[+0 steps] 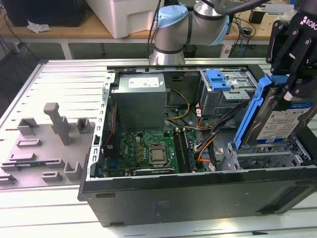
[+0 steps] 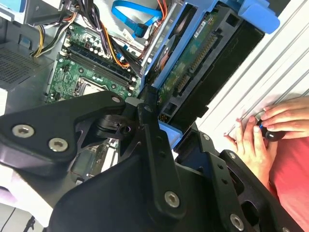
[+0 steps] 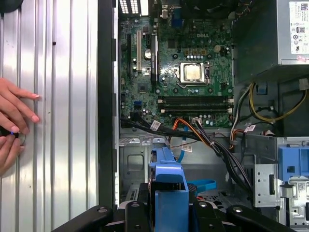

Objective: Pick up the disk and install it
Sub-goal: 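Insert the disk into the insertion slot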

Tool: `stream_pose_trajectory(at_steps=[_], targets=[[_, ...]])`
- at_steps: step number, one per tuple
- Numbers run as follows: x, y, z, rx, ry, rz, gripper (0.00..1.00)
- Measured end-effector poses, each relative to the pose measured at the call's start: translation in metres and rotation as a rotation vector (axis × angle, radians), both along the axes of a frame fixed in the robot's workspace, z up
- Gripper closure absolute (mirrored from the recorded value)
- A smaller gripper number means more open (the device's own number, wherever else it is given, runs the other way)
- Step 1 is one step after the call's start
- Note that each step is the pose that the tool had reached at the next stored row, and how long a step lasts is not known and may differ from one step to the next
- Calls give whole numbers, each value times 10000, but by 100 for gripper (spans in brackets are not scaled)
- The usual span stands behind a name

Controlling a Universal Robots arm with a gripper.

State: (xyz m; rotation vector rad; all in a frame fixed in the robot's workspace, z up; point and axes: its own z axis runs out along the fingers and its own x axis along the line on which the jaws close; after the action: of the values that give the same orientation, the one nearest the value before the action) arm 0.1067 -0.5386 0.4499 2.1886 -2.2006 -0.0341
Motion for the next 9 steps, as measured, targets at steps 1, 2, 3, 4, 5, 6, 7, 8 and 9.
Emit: stream_pose_trajectory(at_steps=[1,2,3,4,5,6,7,8,9], targets=[[1,0,0,0,10,-22,63],[0,0,0,0,19,-53,63],[1,0,0,0,27,-73,63],[1,0,0,0,32,-86,63],[1,0,0,0,32,-87,63],[1,0,0,-2,33,-87,63],[1,0,0,-3,33,-87,63],[1,0,-2,-1,33,-88,63],[1,0,-3,-2,33,-87,63]])
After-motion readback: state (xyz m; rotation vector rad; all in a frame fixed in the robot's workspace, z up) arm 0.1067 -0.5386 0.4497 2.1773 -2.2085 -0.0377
